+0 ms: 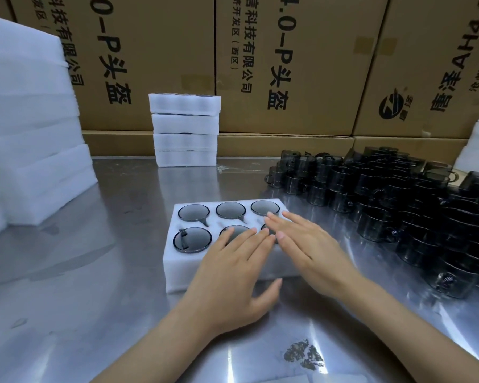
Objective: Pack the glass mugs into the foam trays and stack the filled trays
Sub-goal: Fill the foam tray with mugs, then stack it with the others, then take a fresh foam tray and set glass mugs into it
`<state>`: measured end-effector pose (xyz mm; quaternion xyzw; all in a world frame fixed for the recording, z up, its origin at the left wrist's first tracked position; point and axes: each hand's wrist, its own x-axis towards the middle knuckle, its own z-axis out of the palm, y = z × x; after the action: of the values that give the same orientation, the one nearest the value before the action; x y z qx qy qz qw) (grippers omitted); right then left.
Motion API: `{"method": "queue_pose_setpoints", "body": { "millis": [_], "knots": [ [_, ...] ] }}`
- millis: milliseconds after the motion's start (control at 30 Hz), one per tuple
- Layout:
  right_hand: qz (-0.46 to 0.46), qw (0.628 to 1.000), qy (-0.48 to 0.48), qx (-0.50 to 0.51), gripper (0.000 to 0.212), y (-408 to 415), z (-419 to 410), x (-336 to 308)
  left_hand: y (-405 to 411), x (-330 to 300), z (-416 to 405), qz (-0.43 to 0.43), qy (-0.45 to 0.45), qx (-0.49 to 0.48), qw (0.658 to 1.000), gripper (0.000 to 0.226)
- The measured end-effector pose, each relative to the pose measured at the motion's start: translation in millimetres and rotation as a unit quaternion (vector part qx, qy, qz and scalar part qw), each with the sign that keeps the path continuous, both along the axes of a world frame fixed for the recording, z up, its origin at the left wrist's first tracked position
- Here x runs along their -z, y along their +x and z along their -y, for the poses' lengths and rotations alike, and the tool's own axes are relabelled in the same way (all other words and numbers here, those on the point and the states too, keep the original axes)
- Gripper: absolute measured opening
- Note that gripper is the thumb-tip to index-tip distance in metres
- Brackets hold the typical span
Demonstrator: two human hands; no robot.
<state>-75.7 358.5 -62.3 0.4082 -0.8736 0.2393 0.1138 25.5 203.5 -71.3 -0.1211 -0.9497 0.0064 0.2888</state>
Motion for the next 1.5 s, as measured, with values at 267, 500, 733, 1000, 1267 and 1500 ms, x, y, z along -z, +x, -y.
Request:
{"method": "queue_pose_setpoints", "body": {
  "millis": [267,500,733,1000,1267,1500],
  "knots": [
    [0.216,0.943,-0.234,0.097,0.043,-7.3,-4.7,-2.4,19.1,-2.1,28.4,-0.018,0.089,-0.039,0.995,0.061],
    [0.399,0.886,-0.233,0.034,0.052,-0.3,-2.0,-3.7,28.0,-3.8,64.3,0.075,0.537,-0.160,0.825,0.061],
    [0.554,0.773,-0.290,-0.102,0.055,-19.3,5.8,-1.7,12.4,-12.6,64.2,0.021,0.678,-0.033,0.734,0.035],
    [0.568,0.696,-0.434,0.074,0.026,-51.0,63.5,-14.7,-34.2,-11.6,102.6,-0.036,0.751,0.015,0.659,0.031],
    [0.563,0.630,-0.534,0.032,0.016,-135.5,153.9,-100.8,-88.9,-11.8,143.4,-0.055,0.807,-0.051,0.585,0.030],
    [0.519,0.626,-0.583,0.002,0.043,-228.0,259.5,-192.7,-129.1,7.8,176.2,0.031,0.813,-0.035,0.580,0.033]
  ]
}}
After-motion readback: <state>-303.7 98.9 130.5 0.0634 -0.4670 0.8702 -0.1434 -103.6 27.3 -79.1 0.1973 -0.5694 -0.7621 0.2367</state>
